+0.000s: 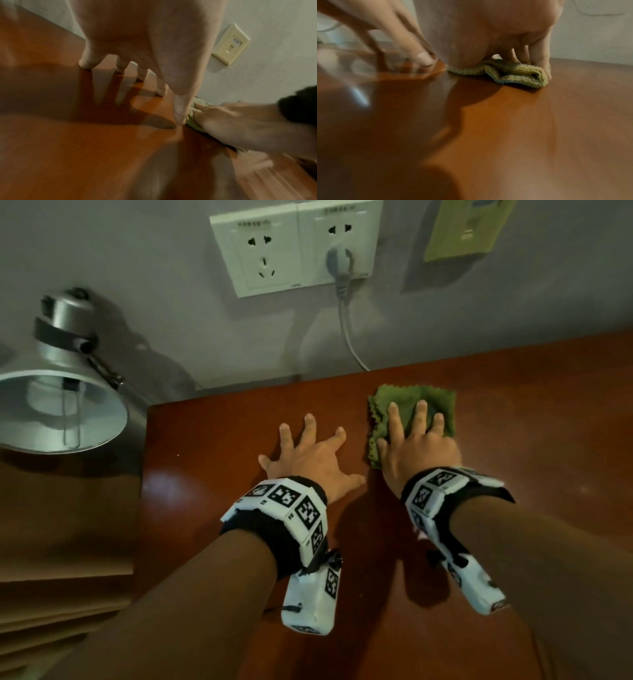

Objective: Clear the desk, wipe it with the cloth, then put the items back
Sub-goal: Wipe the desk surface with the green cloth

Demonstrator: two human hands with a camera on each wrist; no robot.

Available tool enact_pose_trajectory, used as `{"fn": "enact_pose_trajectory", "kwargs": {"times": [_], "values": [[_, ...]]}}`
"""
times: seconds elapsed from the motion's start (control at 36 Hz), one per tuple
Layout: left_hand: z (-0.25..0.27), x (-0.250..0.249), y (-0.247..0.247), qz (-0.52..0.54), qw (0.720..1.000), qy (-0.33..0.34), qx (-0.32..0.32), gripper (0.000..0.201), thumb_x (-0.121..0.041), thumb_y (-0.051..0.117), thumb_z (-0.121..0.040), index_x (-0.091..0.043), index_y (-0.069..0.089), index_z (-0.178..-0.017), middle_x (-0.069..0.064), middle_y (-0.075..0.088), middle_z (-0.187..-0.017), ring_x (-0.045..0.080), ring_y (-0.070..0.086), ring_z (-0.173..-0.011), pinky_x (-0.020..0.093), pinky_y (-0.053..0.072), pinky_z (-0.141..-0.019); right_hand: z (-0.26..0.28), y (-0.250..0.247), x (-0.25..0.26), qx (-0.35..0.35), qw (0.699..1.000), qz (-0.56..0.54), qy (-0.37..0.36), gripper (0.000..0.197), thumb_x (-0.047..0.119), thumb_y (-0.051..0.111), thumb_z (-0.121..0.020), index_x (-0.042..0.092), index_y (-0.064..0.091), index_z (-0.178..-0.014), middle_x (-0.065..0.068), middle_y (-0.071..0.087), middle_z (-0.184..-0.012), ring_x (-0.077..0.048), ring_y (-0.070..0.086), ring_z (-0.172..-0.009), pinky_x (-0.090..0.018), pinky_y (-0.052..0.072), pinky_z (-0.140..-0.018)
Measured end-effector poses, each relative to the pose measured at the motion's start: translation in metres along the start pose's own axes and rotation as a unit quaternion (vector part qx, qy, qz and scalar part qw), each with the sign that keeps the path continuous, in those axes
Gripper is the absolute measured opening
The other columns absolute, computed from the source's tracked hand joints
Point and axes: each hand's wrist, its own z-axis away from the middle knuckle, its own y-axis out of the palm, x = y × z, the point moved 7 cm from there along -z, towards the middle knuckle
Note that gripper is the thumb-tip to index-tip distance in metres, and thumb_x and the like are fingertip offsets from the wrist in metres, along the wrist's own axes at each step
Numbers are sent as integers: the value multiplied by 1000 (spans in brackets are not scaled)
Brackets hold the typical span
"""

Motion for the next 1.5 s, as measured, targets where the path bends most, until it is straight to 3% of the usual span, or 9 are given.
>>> {"fn": "enact_pose_trajectory", "kwargs": {"times": [0.14,0.33,0.47,0.56,0.67,0.81,1.0,1.17,1.5], "values": [[0,0,6,-17,1000,-1,16,95,-71,61,-76,-57,-3,-146,-11,-26,-158,32,-22,-145,69,9,-110,-12,-6,1,-3,1000,-8,-6,63,50,16,-100,29,-15,-151,-11,-15,-160,-38,0,-146,-52,34,-108],[2,-3,1,0,1000,-15,20,94,-68,63,-77,-58,0,-146,-12,-22,-159,31,-18,-146,69,7,-109,21,10,-10,6,999,-12,-32,63,49,15,-100,29,-19,-150,-11,-19,-159,-37,-4,-146,-51,30,-110],[16,-25,3,-42,998,-37,-5,86,-55,62,-86,-39,10,-153,3,-3,-162,37,5,-146,59,22,-113,77,41,-46,22,999,-1,-32,63,48,12,-101,26,-24,-148,-13,-21,-158,-37,-6,-146,-48,27,-112],[39,-66,14,-62,998,14,-25,72,-53,58,-88,-34,26,-150,5,19,-157,36,24,-140,53,33,-107,111,65,-81,35,999,-8,3,65,48,13,-101,23,-26,-147,-15,-21,-157,-38,-5,-146,-47,26,-112],[66,-117,49,-72,991,111,-8,75,-61,52,-89,-42,15,-152,-2,8,-162,30,12,-146,53,22,-114,155,94,-138,51,996,-31,71,67,50,14,-100,22,-28,-145,-17,-20,-157,-39,-2,-146,-46,24,-114],[83,-151,80,-87,984,153,16,77,-64,51,-87,-49,9,-150,-8,-7,-162,27,-5,-148,59,12,-115,186,108,-174,53,992,-43,105,67,51,13,-100,22,-32,-141,-15,-20,-158,-37,-2,-146,-43,31,-111],[67,-193,92,-126,978,169,9,79,-69,47,-85,-48,7,-150,-6,-9,-162,31,-7,-148,60,10,-115,159,100,-191,63,988,-74,118,67,52,15,-100,27,-25,-147,-13,-22,-158,-38,-3,-146,-43,39,-105],[30,-240,82,-126,979,162,-4,81,-69,47,-85,-49,3,-150,-8,-13,-162,32,-12,-147,61,7,-115,87,74,-244,42,983,-99,150,67,52,17,-99,27,-19,-150,-14,-16,-159,-39,1,-145,-49,33,-109],[-6,-292,65,-99,991,82,27,85,-77,49,-77,-61,-1,-144,-15,-23,-158,43,-20,-142,69,4,-111,20,49,-282,6,994,-78,75,68,50,18,-100,24,-19,-150,-18,-17,-158,-42,0,-144,-51,35,-107]]}}
